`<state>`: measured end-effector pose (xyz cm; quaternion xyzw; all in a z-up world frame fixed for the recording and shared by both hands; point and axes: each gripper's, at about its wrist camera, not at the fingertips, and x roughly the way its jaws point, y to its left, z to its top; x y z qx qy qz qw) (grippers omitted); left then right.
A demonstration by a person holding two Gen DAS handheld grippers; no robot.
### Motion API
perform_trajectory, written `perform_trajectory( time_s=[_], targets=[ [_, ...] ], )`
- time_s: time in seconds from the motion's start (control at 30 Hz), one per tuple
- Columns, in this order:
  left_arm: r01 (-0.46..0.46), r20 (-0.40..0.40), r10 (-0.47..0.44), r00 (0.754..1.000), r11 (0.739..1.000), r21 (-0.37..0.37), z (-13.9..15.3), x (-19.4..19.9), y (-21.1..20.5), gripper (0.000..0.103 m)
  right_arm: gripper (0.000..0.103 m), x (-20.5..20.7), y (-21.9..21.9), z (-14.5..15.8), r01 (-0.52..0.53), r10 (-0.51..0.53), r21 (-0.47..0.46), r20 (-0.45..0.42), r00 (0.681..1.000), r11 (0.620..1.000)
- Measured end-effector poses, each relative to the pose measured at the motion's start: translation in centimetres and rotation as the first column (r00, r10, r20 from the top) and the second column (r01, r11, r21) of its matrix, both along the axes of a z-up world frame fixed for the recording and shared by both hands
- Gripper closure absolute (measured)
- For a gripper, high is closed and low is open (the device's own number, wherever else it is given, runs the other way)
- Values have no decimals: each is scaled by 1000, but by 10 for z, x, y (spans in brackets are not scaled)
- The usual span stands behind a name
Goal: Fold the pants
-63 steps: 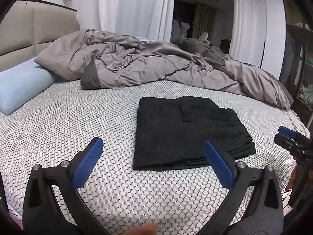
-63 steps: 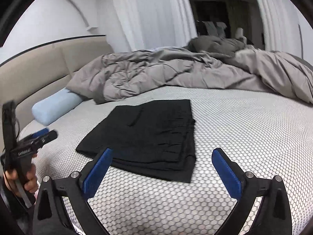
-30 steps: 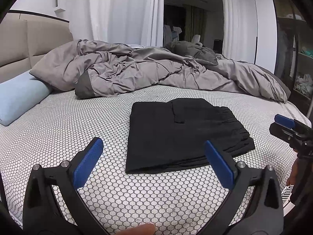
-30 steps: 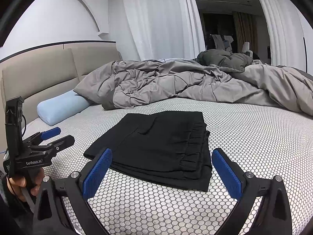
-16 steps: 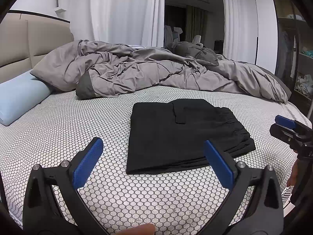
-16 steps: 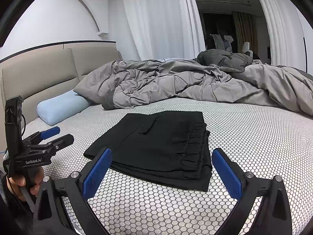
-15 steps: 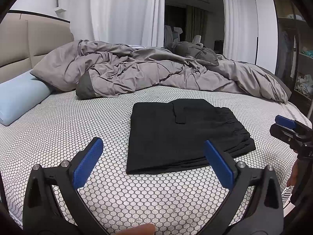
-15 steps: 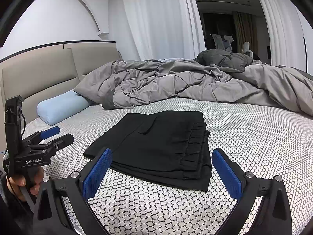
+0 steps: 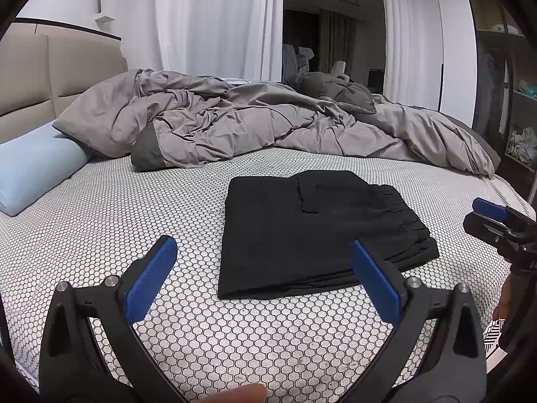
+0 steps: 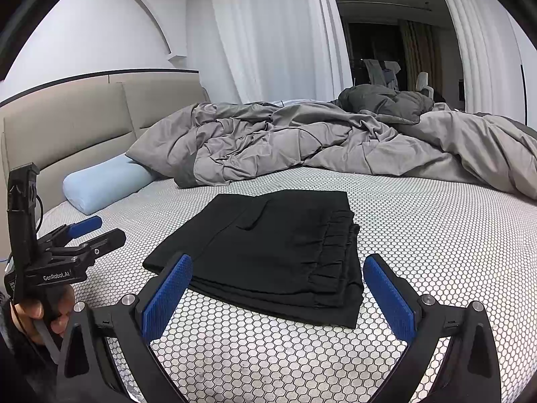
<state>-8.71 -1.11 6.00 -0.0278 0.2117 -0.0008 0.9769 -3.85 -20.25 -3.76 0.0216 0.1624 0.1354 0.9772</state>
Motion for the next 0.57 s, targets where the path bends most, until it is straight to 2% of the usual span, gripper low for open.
perform_trajectory(
  time_s=[0.57],
  targets=[
    [7,8,-7,1000,1000,0,2,-1,4,1,0,1,-1,1,-2,2,0,0,1000,1000]
  ],
)
